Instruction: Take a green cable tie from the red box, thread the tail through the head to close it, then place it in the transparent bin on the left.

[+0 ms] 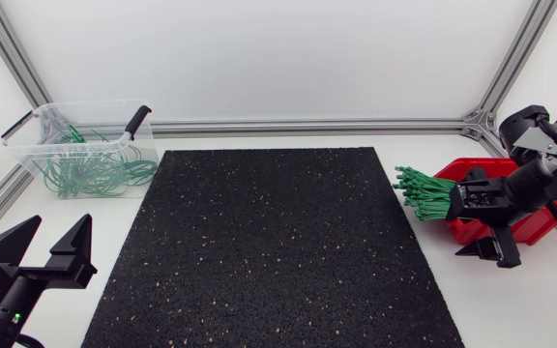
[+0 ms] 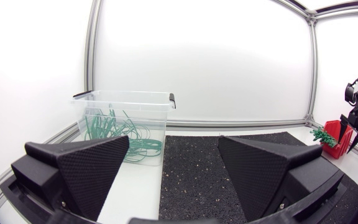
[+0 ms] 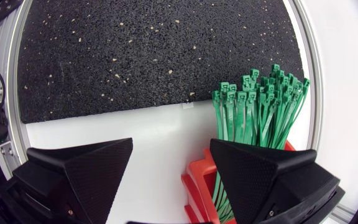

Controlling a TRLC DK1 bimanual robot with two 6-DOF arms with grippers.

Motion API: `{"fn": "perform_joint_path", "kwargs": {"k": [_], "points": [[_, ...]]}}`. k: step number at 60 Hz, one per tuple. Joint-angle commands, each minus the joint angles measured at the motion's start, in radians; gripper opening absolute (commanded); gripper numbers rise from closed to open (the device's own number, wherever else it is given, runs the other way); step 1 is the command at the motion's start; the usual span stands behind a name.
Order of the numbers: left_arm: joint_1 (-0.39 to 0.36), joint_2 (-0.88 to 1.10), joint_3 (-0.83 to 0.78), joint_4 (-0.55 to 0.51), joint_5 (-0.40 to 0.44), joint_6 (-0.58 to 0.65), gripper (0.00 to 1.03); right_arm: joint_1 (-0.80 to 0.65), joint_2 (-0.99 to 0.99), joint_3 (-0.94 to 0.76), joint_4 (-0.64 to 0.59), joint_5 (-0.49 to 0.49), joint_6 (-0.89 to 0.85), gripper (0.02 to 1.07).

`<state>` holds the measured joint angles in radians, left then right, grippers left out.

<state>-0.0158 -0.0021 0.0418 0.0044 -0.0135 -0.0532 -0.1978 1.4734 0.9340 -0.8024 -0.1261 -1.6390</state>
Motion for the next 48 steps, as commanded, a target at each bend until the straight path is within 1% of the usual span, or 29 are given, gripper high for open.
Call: {"fn": "perform_joint_path", "kwargs": {"k": [1,25,34,48], "points": [[0.007,-0.001,-0.039,-0.024,-0.005,-0.017,1.0,0.008,0.013,0.005,0.011,0.0,-0.005,0.93],[0.002,0.001,-0.039,-0.026,-0.006,-0.017,1.0,0.02,0.077,0.034,0.051,0.011,0.025,0.93],[0.0,0.002,-0.039,-0.026,-0.005,-0.017,1.0,0.02,0.09,0.035,0.092,0.026,0.028,0.93],[-0.004,0.004,-0.039,-0.026,-0.005,-0.017,1.0,0.02,0.085,0.049,0.095,0.026,0.039,0.93]]}}
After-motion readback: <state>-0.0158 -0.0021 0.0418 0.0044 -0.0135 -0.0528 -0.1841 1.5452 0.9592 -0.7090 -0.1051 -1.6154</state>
